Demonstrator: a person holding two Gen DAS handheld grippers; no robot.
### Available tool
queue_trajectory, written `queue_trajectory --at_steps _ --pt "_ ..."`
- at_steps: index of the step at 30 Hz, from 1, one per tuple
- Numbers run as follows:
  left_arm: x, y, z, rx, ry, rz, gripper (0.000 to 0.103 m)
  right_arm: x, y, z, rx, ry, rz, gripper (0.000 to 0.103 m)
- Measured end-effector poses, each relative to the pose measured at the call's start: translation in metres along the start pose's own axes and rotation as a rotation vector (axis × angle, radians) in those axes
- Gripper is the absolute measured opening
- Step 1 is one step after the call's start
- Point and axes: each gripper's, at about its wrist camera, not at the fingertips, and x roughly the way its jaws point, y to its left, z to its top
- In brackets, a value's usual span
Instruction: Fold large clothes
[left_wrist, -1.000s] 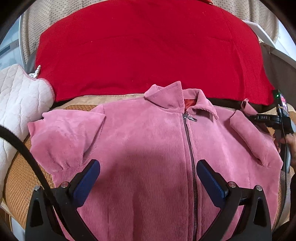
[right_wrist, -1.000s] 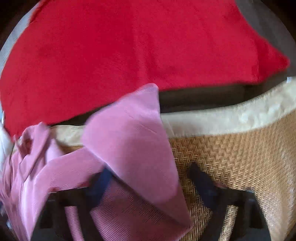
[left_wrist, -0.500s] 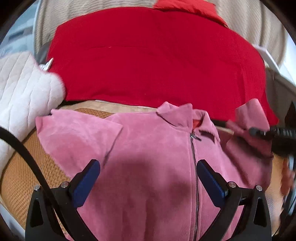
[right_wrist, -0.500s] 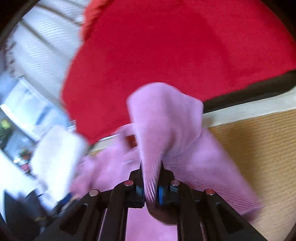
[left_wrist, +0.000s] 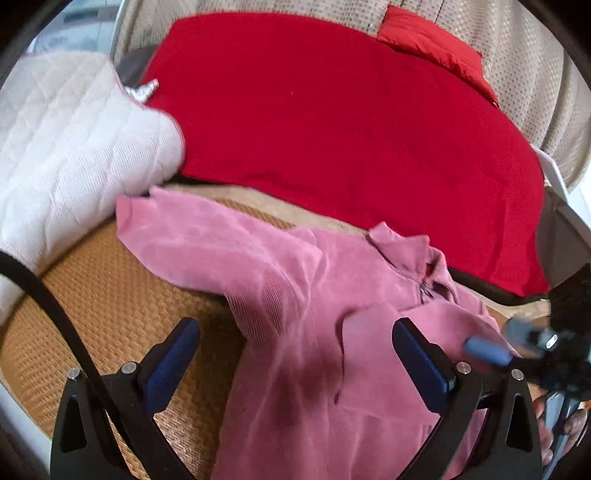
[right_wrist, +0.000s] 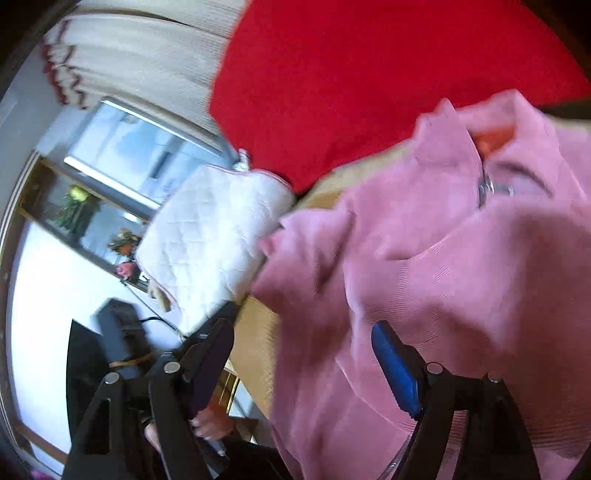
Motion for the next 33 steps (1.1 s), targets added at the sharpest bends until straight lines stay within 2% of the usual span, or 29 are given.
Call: queue_trajectory --at_steps 1,2,4,5,6,7,8,9,10,14,16,20,23,25,26,29,31,33 --pt "0.002 0.001 -0.001 -0.009 0.021 -0.021 0.103 -0.010 0.006 -0.002 -0.022 -0.050 -0.019 0.080" --pt "0.004 0.001 -0.002 -0.023 0.044 -0.062 0.103 -0.029 0.010 -0.003 -0.048 -0.117 -0.079 0.080" --pt "0.006 -0.004 -0.006 -0.017 0.056 -0.117 0.103 -0.054 0.010 -0.007 -0.062 -0.162 -0.186 0.077" --pt "0.006 -0.009 -0.007 0.000 0.060 -0.129 0.102 -0.072 0.006 -0.009 -0.063 -0.196 -0.273 0.066" --pt "0.008 -0.017 -0.009 0.031 0.063 -0.139 0.098 -0.085 0.004 -0.012 -0.066 -0.213 -0.331 0.057" --pt "0.010 -0.022 -0.011 0.056 0.069 -0.145 0.086 -0.100 -0.002 -0.013 -0.057 -0.226 -0.384 0.053" --pt "0.015 -0.031 -0.013 0.085 0.088 -0.158 0.079 -0.107 -0.005 -0.012 -0.041 -0.235 -0.421 0.047" --pt "0.022 -0.039 -0.016 0.106 0.116 -0.176 0.072 -0.120 -0.014 -0.011 -0.009 -0.248 -0.463 0.046" --pt "0.026 -0.049 -0.018 0.117 0.139 -0.188 0.072 -0.130 -0.023 -0.012 0.022 -0.262 -0.481 0.046" --pt "0.053 -0.073 -0.026 0.173 0.192 -0.141 0.075 -0.163 -0.051 -0.006 0.132 -0.320 -0.474 0.046" --pt "0.066 -0.076 -0.029 0.172 0.226 -0.140 0.078 -0.157 -0.061 -0.007 0.166 -0.308 -0.474 0.046" --pt "0.092 -0.079 -0.039 0.164 0.305 -0.154 0.077 -0.134 -0.072 -0.008 0.194 -0.223 -0.450 0.046" --pt "0.093 -0.076 -0.041 0.175 0.279 -0.162 0.054 -0.114 -0.077 -0.010 0.205 -0.167 -0.426 0.046" --pt "0.092 -0.073 -0.041 0.165 0.274 -0.215 0.022 -0.099 -0.084 -0.016 0.205 -0.130 -0.415 0.046" --pt "0.090 -0.073 -0.041 0.157 0.265 -0.237 0.020 -0.093 -0.084 -0.018 0.199 -0.115 -0.416 0.046" --pt "0.076 -0.080 -0.037 0.214 0.196 -0.213 0.015 -0.078 -0.083 -0.026 0.155 -0.074 -0.440 0.045" --pt "0.064 -0.081 -0.032 0.232 0.143 -0.217 0.015 -0.074 -0.079 -0.028 0.128 -0.074 -0.450 0.045" --pt "0.049 -0.079 -0.023 0.263 0.076 -0.187 0.015 -0.076 -0.069 -0.028 0.082 -0.104 -0.455 0.045"
